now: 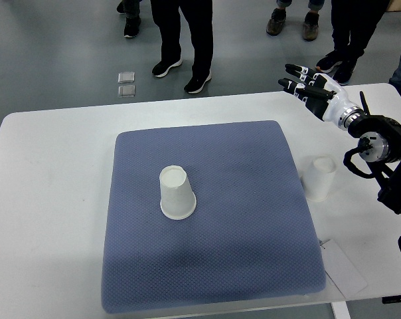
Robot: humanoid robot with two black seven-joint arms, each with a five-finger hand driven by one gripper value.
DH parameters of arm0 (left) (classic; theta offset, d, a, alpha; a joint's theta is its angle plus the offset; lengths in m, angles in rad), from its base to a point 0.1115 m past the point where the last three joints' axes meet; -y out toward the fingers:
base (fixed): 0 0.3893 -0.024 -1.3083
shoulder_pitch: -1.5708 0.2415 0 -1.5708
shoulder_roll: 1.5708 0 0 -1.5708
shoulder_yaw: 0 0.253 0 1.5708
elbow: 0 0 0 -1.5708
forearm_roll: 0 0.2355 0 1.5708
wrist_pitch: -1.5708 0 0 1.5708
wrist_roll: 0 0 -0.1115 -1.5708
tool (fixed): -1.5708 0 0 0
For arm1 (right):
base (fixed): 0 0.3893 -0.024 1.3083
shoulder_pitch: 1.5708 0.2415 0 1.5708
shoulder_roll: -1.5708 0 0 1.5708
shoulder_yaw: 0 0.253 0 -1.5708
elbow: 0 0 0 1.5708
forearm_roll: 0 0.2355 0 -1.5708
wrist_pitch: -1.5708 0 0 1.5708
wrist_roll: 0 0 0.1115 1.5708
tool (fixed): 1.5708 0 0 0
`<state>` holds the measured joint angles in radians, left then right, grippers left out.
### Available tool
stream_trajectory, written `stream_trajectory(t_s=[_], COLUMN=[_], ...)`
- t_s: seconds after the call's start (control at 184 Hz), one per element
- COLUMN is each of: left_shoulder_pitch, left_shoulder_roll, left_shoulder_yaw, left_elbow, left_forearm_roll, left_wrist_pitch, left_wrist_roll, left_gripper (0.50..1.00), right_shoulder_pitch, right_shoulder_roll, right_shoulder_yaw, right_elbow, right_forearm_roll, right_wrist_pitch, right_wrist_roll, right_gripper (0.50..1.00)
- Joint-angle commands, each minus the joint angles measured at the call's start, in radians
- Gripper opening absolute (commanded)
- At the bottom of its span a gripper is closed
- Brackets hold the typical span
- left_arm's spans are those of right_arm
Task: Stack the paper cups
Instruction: 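Move the right hand down toward the standing white paper cup beside the mat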
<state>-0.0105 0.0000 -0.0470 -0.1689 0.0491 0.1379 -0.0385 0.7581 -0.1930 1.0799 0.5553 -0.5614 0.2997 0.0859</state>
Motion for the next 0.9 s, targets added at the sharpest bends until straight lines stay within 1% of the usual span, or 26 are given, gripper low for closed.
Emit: stream_trajectory(t_s=[0.0,0.266,0.413,0.896], left_shoulder_pitch=[0.0,0.0,0.0,0.0], left_shoulder_roll=[0.0,0.0,0.0,0.0], left_shoulder_yaw=[-0.001,-0.001,-0.001,-0.001], left_elbow=[0.002,0.002,0.002,0.002], left_forearm_roll=[0.0,0.0,0.0,0.0], left_wrist_pitch=[0.0,0.0,0.0,0.0], left_wrist_roll=[0.0,-0.001,-0.001,-0.001], left_gripper=[1.0,1.0,1.0,1.0], right_shoulder_pitch=[0.0,0.0,0.02,0.033], right_shoulder_roll=[-0.005,-0.008,-0.011,-0.014], right_shoulder_yaw=[0.0,-0.002,0.0,-0.018], right_elbow=[0.0,0.0,-0.011,-0.021], right_forearm_roll=[0.0,0.032,0.043,0.061], right_wrist_pitch=[0.001,0.001,-0.016,-0.008], right_wrist_roll=[0.001,0.0,0.0,-0.002], right_gripper=[0.913,0.915,0.913,0.915])
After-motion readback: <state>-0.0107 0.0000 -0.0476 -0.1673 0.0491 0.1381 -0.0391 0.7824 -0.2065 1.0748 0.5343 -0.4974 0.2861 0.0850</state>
